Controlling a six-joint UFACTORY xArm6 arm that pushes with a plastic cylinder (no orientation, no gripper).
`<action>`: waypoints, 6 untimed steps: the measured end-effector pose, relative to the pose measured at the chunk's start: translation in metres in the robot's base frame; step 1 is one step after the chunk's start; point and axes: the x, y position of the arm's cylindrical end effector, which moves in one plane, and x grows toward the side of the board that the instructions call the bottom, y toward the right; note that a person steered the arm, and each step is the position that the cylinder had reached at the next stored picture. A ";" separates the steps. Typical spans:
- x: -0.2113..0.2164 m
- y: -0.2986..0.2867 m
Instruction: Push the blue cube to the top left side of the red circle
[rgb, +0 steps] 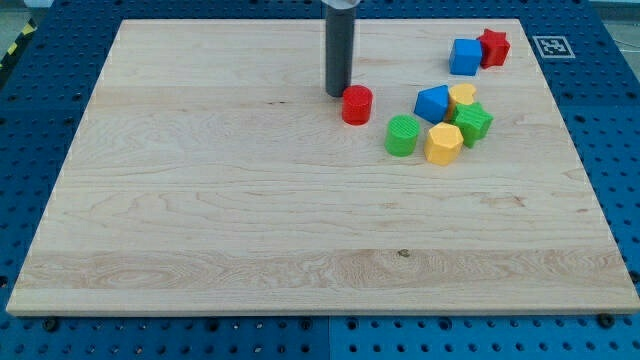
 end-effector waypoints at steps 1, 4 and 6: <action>0.006 0.017; -0.041 0.014; -0.147 0.051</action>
